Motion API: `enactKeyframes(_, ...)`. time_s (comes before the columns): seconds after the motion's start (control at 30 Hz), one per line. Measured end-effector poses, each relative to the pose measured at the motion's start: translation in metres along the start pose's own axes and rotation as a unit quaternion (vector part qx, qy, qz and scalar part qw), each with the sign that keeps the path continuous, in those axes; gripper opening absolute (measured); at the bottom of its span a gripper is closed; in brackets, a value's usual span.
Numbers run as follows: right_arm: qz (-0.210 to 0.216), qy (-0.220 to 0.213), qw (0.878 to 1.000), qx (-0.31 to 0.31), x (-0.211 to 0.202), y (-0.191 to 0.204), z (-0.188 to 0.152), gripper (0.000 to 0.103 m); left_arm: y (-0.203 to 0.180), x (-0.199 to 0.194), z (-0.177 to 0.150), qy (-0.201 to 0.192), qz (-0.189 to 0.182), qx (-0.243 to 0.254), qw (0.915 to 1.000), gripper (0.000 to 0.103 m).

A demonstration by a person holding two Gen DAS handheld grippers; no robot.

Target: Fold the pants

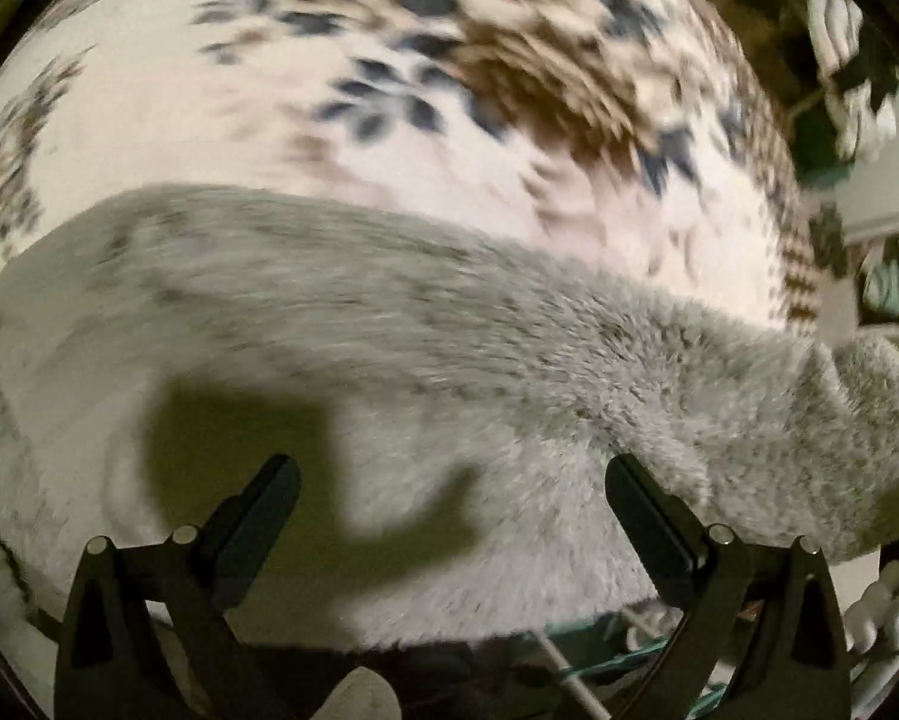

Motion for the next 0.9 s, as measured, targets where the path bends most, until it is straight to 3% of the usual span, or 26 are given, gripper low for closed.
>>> enactKeyframes(0.1, -0.005, 0.023, 0.997, -0.077, 0.004, 0.072, -0.032, 0.023, 0.044, -0.027, -0.013, -0.015, -0.019, -0.034, 0.9991, 0.103)
enactKeyframes(0.23, -0.015, 0.069, 0.981, -0.183, 0.038, 0.156, -0.111, 0.023, 0.115, -0.054, -0.036, -0.041, -0.020, -0.083, 0.9956, 0.103)
enactKeyframes(0.37, -0.024, 0.142, 0.955, -0.258, 0.102, 0.198, -0.220, 0.023, 0.184, -0.057, -0.057, -0.042, -0.004, -0.122, 0.9917, 0.103)
enactKeyframes(0.4, -0.031, 0.158, 0.947, -0.278, 0.118, 0.205, -0.249, 0.023, 0.202, -0.056, -0.063, -0.037, 0.018, -0.135, 0.9900, 0.103)
enactKeyframes(0.47, -0.048, 0.196, 0.928, -0.314, 0.152, 0.214, -0.307, 0.023, 0.235, -0.057, -0.076, -0.036, 0.025, -0.155, 0.9870, 0.103)
enactKeyframes(0.53, -0.082, 0.237, 0.906, -0.340, 0.181, 0.212, -0.352, 0.033, 0.260, -0.060, -0.086, -0.035, 0.035, -0.167, 0.9846, 0.103)
enactKeyframes(0.57, -0.104, 0.280, 0.892, -0.340, 0.195, 0.205, -0.377, 0.038, 0.272, -0.060, -0.090, -0.034, 0.038, -0.174, 0.9834, 0.103)
enactKeyframes(0.6, -0.113, 0.325, 0.878, -0.333, 0.203, 0.199, -0.398, 0.055, 0.279, -0.059, -0.092, -0.034, 0.037, -0.179, 0.9826, 0.103)
enactKeyframes(0.63, -0.103, 0.355, 0.872, -0.322, 0.205, 0.198, -0.408, 0.068, 0.287, -0.063, -0.096, -0.035, 0.036, -0.185, 0.9814, 0.103)
enactKeyframes(0.7, -0.040, 0.379, 0.884, -0.272, 0.187, 0.212, -0.414, 0.076, 0.292, -0.070, -0.097, -0.043, 0.029, -0.201, 0.9783, 0.103)
enactKeyframes(0.77, -0.015, 0.380, 0.895, -0.233, 0.169, 0.215, -0.400, 0.082, 0.286, -0.074, -0.090, -0.050, 0.033, -0.183, 0.9813, 0.103)
enactKeyframes(0.9, -0.058, 0.330, 0.922, -0.194, 0.143, 0.191, -0.341, 0.082, 0.248, -0.076, -0.066, -0.064, 0.015, -0.124, 0.9901, 0.103)
Point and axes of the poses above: each gripper's, at about its wrist camera, not at the fingertips, and x roughly the way its jaws point, y to its left, z to its top, the point moved 9 cm from there along x, roughly the way its jaws point, and after that the axes turned 9 degrees about y, right-handed, at the moved point
